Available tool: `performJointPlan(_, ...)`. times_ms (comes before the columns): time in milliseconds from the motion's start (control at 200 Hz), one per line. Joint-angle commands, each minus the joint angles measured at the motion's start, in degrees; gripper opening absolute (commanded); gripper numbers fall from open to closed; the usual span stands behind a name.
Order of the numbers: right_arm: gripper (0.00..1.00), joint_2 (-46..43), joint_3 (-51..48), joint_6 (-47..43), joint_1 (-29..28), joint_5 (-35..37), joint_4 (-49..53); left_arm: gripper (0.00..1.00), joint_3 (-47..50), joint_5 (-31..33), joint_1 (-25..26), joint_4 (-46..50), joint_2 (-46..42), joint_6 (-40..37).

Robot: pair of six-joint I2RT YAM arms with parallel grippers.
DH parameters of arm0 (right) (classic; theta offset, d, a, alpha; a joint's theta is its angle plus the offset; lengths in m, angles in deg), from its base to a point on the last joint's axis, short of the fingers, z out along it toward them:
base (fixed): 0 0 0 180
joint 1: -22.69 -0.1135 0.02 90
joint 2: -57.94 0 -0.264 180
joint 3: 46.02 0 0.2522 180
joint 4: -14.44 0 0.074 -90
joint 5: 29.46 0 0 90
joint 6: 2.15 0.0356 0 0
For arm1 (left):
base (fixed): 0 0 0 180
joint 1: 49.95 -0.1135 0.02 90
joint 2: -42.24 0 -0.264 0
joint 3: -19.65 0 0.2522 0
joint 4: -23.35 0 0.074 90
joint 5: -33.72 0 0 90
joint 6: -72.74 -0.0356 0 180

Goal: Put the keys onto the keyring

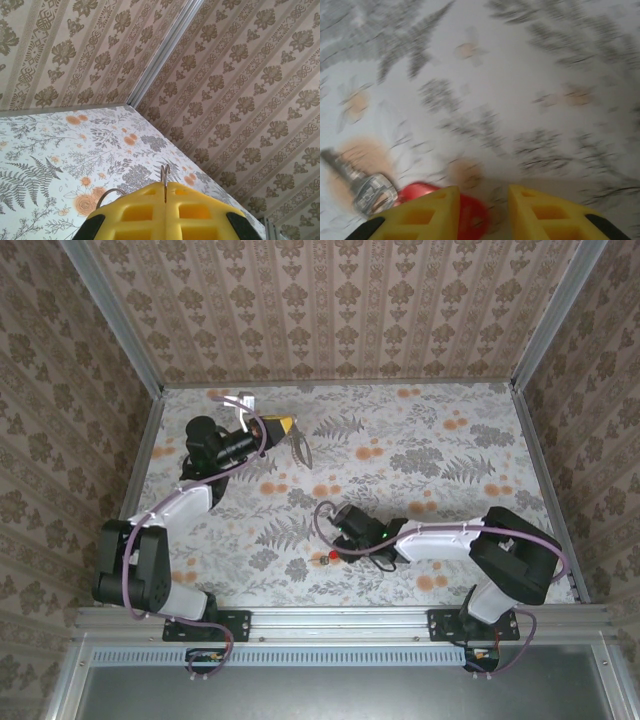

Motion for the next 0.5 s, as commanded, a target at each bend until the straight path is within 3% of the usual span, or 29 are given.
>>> performJointPlan(0, 0.32, -0.09, 0.64, 1.01, 4.29, 0.30, -1.19, 0.00, 0.56, -0.03, -0.22, -0.36, -2.45, -0.52)
performJointPlan(175, 0.32, -1.68, 1.89, 1.19, 9.68, -1.69, -0.99, 0.00, 1.15, 0.10, 0.24, -0.08, -2.99, -1.06)
performJointPlan(495, 0.37, -7.09, -0.74, 8.95, 6.58, -9.21, 0.07, 0.00, 1.12, 0.72, 0.51, 0.11, -2.40, -2.01)
